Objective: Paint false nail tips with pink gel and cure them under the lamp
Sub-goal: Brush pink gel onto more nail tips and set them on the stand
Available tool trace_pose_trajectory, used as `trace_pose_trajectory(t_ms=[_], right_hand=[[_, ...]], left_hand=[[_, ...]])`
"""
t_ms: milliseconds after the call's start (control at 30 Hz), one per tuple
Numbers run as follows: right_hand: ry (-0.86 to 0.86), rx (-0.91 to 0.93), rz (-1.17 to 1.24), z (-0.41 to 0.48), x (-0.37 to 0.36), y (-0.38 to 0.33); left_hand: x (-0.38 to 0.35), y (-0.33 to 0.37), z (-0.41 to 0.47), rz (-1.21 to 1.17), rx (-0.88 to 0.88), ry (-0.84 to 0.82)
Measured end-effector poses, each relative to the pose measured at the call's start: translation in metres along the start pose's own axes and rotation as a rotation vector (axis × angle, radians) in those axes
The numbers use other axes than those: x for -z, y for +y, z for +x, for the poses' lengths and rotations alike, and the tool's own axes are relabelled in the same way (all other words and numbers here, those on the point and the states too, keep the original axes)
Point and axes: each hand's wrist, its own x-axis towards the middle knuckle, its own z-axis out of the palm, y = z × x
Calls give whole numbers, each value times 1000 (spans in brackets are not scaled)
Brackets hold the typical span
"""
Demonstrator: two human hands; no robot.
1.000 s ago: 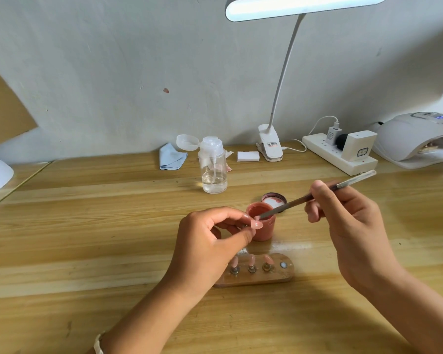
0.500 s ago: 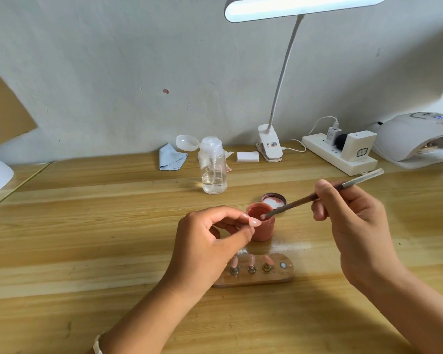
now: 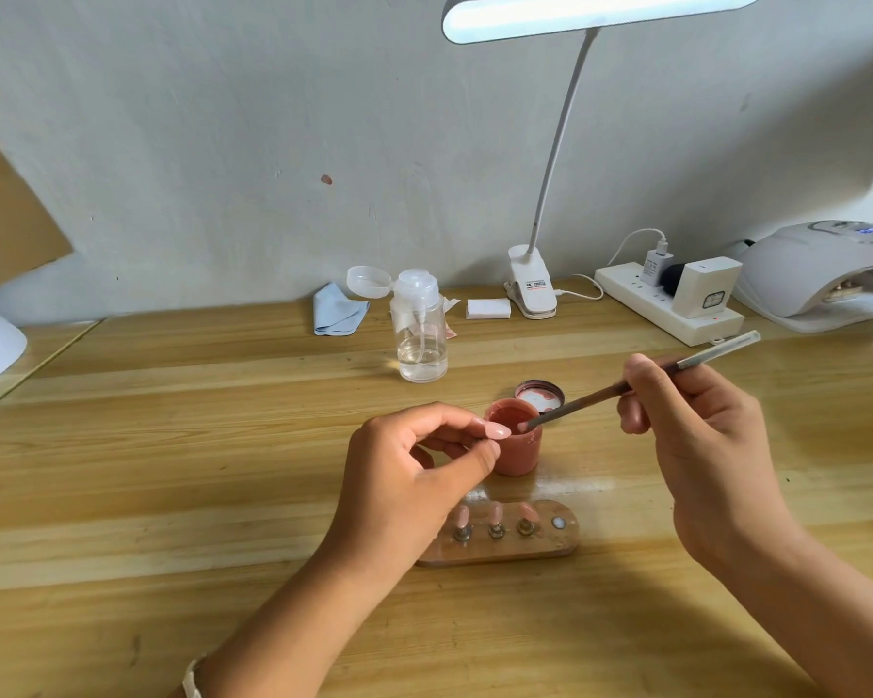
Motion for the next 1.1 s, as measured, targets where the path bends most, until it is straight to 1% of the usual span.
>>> trace_pose_trajectory(t_ms=[267, 400, 467, 533, 667, 733, 833, 1100], right_hand=[[-14, -19, 98, -1, 0, -3], [-24, -41, 104, -1, 0, -3], [-32, -19, 47, 0, 0, -2], [-53, 32, -74, 0, 0, -1], [-145, 200, -358, -4, -1, 1], [-179, 267, -449, -7, -2, 2], [-183, 290, -484, -10, 0, 4], [-148, 338, -449, -11, 0, -2]], left_hand=[[0, 0, -1, -32, 26, 4], [-1, 2, 0, -45, 22, 14], [-1, 3, 0, -32, 13, 14], [-1, 4, -1, -29, 18, 22], [0, 5, 0, 2, 29, 31], [1, 6, 0, -5, 35, 36], [1, 5, 0, -9, 33, 43], [0, 5, 0, 3, 24, 40]])
